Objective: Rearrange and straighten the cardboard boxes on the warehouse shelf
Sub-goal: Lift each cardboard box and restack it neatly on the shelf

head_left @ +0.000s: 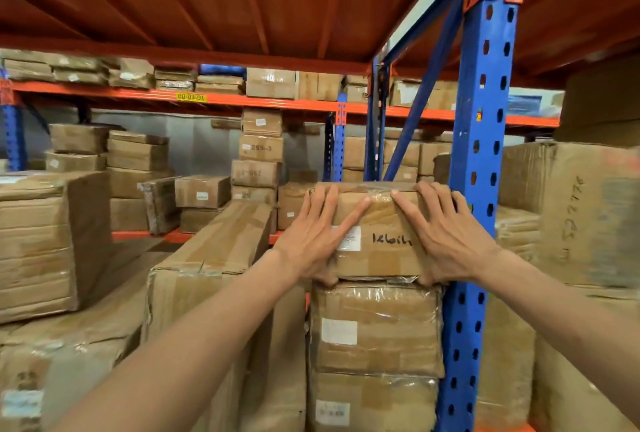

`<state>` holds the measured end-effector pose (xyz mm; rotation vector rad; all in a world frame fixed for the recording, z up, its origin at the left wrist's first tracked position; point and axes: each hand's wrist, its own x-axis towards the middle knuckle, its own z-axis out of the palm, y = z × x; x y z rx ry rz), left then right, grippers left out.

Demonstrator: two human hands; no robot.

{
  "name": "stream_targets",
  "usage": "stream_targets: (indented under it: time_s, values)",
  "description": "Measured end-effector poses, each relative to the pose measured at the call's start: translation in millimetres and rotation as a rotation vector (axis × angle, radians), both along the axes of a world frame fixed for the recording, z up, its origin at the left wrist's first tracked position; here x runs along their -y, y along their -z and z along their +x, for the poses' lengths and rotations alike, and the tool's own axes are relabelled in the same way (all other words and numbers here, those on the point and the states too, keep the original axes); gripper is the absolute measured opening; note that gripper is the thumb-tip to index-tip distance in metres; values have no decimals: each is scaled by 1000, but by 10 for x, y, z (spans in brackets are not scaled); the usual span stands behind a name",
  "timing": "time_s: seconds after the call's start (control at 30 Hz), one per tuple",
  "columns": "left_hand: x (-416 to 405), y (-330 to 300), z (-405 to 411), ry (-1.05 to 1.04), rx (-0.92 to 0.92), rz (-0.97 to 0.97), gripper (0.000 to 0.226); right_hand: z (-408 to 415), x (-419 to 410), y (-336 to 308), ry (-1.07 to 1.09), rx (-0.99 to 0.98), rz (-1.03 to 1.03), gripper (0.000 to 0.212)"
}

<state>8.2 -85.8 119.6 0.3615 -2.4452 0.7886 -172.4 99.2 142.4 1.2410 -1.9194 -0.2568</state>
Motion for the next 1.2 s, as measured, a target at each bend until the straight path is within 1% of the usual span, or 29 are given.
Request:
stream_targets:
  time_s: [0.07,0.13,0.2,0.23,0.27,0.33,0.4,0.43,0.5,0.6,0.67,0.77,0.83,0.93,1.07,1.13,1.2]
  values:
    - [-12,-29,43,3,39,31,146,-3,1,-64,-6,20,34,158]
    - [-41,-90,148,39,59,115,135,30,-8,-184,-40,9,41,147]
    - [-76,-106,302,29,-15,118,127,85,21,-306,-157,8,-25,134]
    - [-83,-92,389,12,-112,116,125,132,64,-371,-236,5,-62,130]
    - [-92,-66,495,0,-257,140,124,201,135,-433,-323,-11,-90,124]
    - [-102,28,775,-28,-610,240,127,425,357,-518,-491,-48,-115,114]
    - [-64,221,1102,-47,-891,343,134,749,627,-526,-628,-77,-72,114]
    - [-35,372,1261,-61,-967,393,139,931,764,-501,-685,-91,-8,117]
    - [0,790,1520,-106,-1009,543,150,1327,1023,-410,-749,-103,202,128]
    - [-86,1513,1744,-224,-926,789,162,1956,1342,-264,-753,-48,525,140]
    - [-170,1860,1763,-271,-883,922,166,2317,1468,-163,-731,17,649,140]
    - [-218,2016,1684,-316,-902,1039,167,2632,1556,-36,-599,8,712,138]
    - [-204,1973,1660,-354,-862,1042,159,2674,1564,-2,-552,-7,680,132]
    - [-62,1868,1779,-345,-721,941,148,2544,1537,28,-615,40,545,121]
    - [261,1592,1969,-373,-384,679,137,2134,1457,313,-657,200,267,111]
    - [306,1507,1911,-360,-278,503,128,1899,1384,532,-670,300,132,105]
    - [305,1479,1814,-356,-179,372,122,1722,1289,757,-617,421,34,101]
